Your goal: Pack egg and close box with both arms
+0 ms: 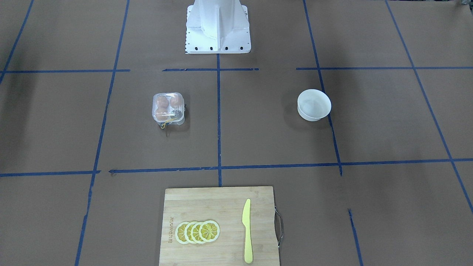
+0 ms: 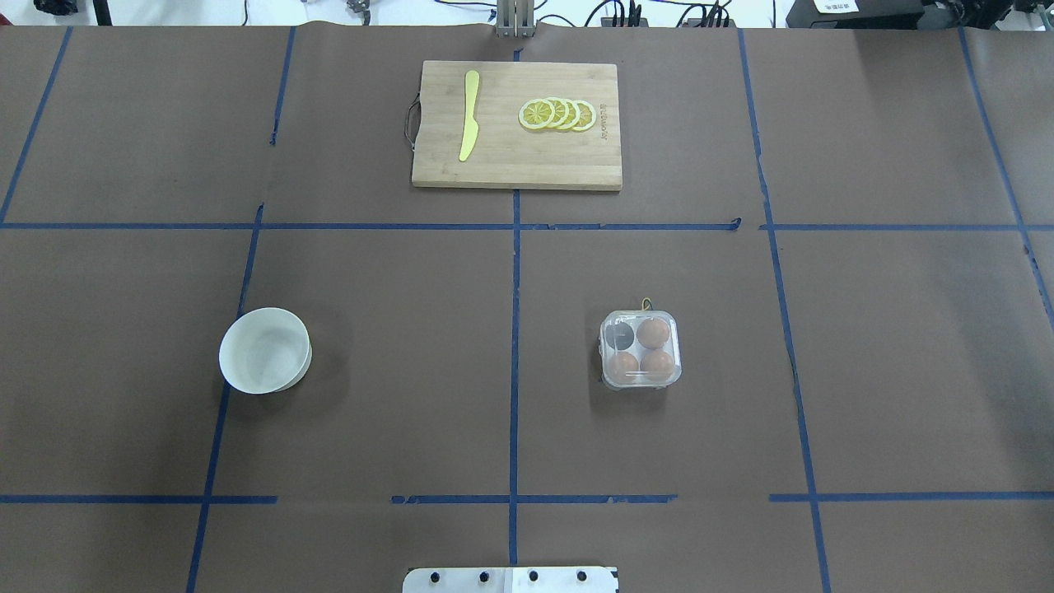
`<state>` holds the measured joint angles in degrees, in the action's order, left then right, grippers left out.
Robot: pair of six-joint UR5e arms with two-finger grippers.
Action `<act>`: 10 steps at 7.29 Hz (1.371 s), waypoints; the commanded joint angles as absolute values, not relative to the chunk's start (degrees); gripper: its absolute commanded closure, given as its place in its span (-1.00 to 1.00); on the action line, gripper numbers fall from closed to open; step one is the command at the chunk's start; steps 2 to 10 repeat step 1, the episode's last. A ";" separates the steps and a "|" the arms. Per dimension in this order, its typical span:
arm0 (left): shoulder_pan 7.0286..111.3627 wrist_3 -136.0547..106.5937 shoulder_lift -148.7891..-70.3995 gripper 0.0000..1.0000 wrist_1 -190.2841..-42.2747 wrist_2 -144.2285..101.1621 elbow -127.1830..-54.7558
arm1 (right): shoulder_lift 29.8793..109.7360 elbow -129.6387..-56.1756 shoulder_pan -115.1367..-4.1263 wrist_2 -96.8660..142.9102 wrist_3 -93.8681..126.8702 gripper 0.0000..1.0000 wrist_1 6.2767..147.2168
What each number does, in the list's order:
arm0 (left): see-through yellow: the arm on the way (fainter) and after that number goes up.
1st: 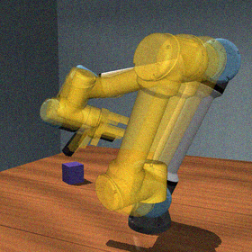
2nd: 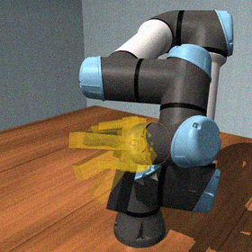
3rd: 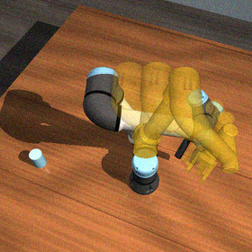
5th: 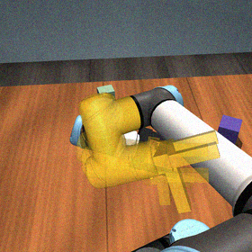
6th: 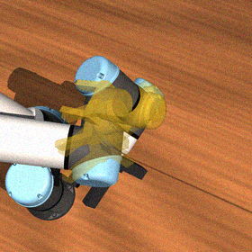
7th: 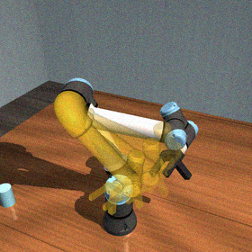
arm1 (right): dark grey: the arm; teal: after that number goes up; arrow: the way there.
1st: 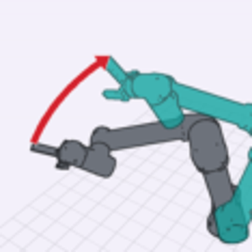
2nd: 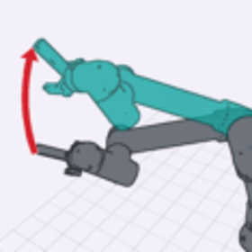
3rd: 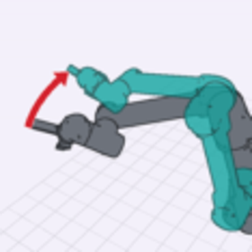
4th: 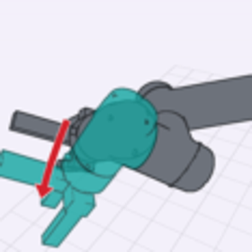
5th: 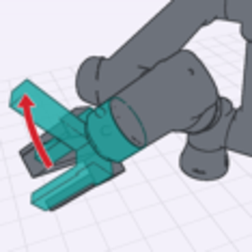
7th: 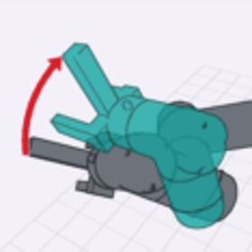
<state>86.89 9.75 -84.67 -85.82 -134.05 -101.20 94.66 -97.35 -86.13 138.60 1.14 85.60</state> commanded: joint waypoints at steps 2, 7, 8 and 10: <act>86.92 9.76 -85.25 -1.00 -85.52 -134.12 -101.42 | 94.75 -97.29 -86.13 138.60 1.14 -1.00 85.61; 86.92 9.76 -85.25 -1.00 -85.52 -134.12 -101.42 | 94.75 -97.29 -86.13 138.60 1.14 -1.00 85.61; 86.92 9.76 -85.25 -1.00 -85.52 -134.12 -101.42 | 94.75 -97.29 -86.13 138.60 1.14 -1.00 85.61; 86.92 9.76 -85.25 -1.00 -85.52 -134.12 -101.42 | 94.75 -97.29 -86.13 138.60 1.14 -1.00 85.61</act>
